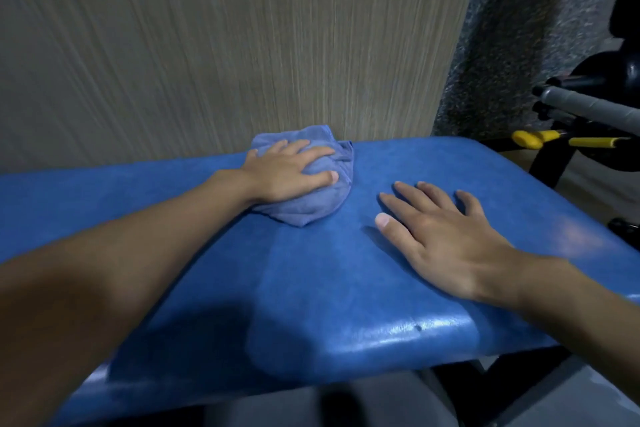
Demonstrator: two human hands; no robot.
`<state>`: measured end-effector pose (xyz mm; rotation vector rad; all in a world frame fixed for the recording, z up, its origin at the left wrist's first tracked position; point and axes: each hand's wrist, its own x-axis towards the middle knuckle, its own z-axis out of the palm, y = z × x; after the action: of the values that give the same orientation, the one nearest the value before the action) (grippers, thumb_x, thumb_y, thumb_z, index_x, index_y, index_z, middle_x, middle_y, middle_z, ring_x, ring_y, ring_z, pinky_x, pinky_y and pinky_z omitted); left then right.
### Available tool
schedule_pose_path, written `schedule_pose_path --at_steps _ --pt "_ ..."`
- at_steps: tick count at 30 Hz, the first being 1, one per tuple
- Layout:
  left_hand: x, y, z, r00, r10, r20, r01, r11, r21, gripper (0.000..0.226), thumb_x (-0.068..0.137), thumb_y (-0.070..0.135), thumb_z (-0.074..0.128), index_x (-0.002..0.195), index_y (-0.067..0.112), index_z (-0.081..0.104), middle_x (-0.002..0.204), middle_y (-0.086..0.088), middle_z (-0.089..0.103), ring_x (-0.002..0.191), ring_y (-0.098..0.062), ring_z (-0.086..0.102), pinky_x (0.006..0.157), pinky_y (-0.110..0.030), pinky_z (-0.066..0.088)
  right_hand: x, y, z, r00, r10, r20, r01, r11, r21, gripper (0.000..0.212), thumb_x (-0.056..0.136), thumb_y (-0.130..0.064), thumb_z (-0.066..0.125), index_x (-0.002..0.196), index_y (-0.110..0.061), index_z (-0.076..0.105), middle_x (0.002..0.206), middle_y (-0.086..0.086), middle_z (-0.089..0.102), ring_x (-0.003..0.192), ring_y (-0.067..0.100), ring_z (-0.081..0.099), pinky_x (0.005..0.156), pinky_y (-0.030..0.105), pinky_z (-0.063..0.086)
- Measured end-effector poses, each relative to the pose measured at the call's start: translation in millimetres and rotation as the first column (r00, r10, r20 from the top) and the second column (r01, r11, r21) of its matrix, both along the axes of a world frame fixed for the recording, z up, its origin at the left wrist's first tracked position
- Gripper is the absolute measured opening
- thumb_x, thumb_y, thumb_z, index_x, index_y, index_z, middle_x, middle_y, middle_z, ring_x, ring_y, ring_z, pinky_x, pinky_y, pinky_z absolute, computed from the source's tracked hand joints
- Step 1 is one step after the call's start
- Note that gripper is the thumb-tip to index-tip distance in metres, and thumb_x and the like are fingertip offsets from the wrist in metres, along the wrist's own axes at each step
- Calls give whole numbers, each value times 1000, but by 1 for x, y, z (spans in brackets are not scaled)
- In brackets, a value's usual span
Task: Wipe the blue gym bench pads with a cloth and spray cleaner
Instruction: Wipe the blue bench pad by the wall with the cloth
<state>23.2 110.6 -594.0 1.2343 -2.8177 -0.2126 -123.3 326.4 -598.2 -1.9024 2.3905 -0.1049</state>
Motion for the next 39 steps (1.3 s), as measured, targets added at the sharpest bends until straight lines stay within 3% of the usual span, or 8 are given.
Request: schedule_pose_path --at_steps 2,9,16,21,28,36,39 --pt "-4 -8 -1 1000 0 -14 -1 1000 -14 72 66 87 16 135 71 22 158 20 25 150 -22 18 114 -63 14 0 0 0 1000 -2 2 2 1000 -7 79 82 -66 -6 153 -38 14 163 -13 4 150 14 -3 118 53 -1" --pt "22 50 -3 999 -37 38 38 999 -9 72 76 83 18 145 65 12 167 11 9 154 -23 3 118 -61 4 2 1 2 1000 -19 20 19 1000 -14 72 87 -64 -1 152 -39 19 163 -12 8 150 14 0 118 53 1" --pt "71 139 -4 983 -133 130 140 989 -49 85 65 88 2 146 62 -4 167 13 -5 154 -20 -11 119 -60 1 2 4 4 998 -36 45 38 999 -38 62 97 -59 6 152 -37 24 163 -10 13 150 15 5 119 54 2" --pt "68 164 -4 999 8 54 -4 998 -63 80 69 88 7 145 62 1 167 10 -7 153 -26 -11 116 -65 2 5 8 14 999 -32 -31 30 998 -50 59 98 -59 7 145 -42 37 160 -12 22 151 17 7 117 60 -3" --pt "43 96 -8 998 42 43 -41 998 -43 76 64 91 10 137 70 7 165 9 7 152 -30 1 116 -63 10 0 4 4 1000 -15 4 14 1000 19 68 90 -66 5 153 -43 15 164 -13 5 151 14 -1 119 53 0" --pt "0 -5 -4 991 136 13 -136 990 -29 63 68 88 15 128 72 21 158 7 27 146 -32 22 110 -64 20 0 3 3 1000 -1 -1 1 1000 3 70 87 -67 3 152 -42 16 162 -15 5 148 10 -2 119 52 0" --pt "4 2 -6 991 123 44 -123 992 -13 68 69 87 13 135 71 15 163 6 18 149 -33 14 112 -65 15 1 4 4 1000 -4 7 4 1000 8 71 86 -67 2 152 -43 14 162 -15 5 149 11 -2 119 52 0"
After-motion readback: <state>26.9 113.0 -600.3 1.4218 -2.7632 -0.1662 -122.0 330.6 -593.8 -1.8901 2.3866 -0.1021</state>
